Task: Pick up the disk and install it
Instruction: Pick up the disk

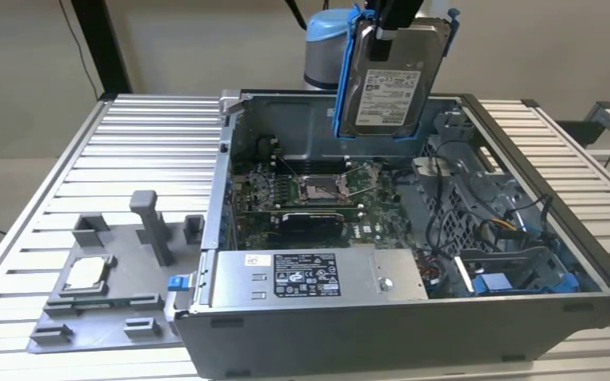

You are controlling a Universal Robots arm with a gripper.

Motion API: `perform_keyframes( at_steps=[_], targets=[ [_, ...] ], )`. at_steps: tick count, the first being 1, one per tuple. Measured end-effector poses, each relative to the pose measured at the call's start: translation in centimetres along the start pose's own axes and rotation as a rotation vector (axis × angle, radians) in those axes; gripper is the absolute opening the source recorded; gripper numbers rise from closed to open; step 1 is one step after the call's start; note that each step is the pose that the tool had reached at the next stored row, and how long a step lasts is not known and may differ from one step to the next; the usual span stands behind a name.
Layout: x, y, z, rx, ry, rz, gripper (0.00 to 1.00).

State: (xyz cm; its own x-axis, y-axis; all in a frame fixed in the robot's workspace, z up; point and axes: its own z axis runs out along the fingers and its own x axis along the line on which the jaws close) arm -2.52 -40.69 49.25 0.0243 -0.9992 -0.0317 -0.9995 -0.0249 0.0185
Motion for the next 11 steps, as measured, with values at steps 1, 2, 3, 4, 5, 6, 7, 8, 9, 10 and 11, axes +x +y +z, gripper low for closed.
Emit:
perform_keyframes(
  at_steps=[1,2,3,4,5,6,7,8,9,10,11],
  targets=[
    [0.00,0.00,0.00,0.0000,0.0000,0.000,0.00],
    [0.00,-0.02,0.00,0.0000,0.0000,0.000,0.00],
    [0.00,-0.03,0.00,0.0000,0.0000,0.000,0.00],
    [0.00,-0.03,0.00,-0.0001,0.0000,0.000,0.00],
    [0.00,-0.03,0.00,0.0000,0.0000,0.000,0.00],
    [0.00,-0.04,0.00,0.0000,0.0000,0.000,0.00],
    [0.01,-0.06,0.00,0.0000,-0.0001,0.000,0.00],
    [0.04,-0.08,0.00,0.0000,-0.0001,0.000,0.00],
    [0.09,-0.09,-0.01,0.0000,0.0001,0.000,0.00],
    [0.15,-0.11,-0.01,-0.0001,0.0001,0.000,0.00],
    [0.23,-0.13,-0.01,0.0000,0.0001,0.000,0.00]
  ],
)
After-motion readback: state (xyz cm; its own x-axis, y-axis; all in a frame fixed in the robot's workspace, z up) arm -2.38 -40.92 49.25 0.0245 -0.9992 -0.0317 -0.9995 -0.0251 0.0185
